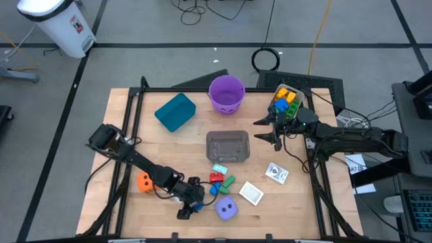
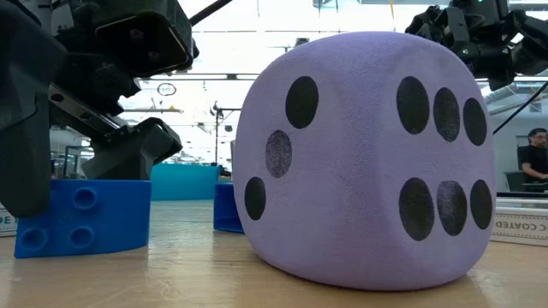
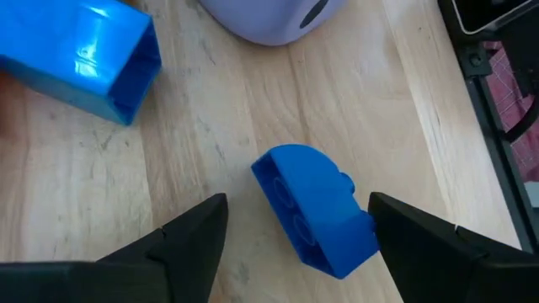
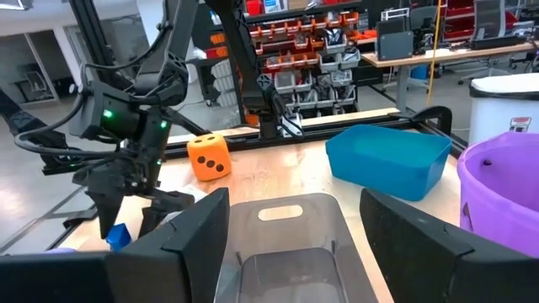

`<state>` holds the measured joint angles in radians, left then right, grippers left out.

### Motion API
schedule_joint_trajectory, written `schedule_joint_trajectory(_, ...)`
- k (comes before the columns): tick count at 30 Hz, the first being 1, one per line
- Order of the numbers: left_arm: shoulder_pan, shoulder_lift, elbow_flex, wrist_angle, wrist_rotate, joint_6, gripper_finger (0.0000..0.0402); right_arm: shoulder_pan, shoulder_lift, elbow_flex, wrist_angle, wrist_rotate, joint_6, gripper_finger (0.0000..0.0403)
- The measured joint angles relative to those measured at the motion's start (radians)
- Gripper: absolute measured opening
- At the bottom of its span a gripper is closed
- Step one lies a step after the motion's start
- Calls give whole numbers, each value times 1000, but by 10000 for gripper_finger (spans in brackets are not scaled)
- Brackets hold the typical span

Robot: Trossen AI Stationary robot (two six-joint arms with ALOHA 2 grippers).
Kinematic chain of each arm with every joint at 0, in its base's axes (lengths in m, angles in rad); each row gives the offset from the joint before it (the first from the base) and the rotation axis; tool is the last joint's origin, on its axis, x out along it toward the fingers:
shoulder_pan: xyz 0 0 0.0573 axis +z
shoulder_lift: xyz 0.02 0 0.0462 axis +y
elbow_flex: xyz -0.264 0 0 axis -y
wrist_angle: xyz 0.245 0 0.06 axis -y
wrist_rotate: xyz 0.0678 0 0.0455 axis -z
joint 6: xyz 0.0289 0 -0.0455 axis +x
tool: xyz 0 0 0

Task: Pick & Place Toys
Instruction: Put the blue game piece into the white bin

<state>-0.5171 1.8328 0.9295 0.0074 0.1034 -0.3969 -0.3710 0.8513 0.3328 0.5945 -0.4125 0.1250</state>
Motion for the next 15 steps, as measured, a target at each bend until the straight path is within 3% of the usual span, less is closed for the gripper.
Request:
schedule_joint_trajectory(5, 0, 0, 0, -10, 2, -6, 232, 0, 0, 0, -1, 0, 6, 242)
schedule_joint_trajectory(12, 16, -3, 0, -30, 67, -15, 106, 0, 0, 0, 0, 0, 6, 242)
schedule_joint_trajectory(15, 38, -31, -1, -49, 76, 4, 97, 0, 0, 0, 0, 0, 6, 242)
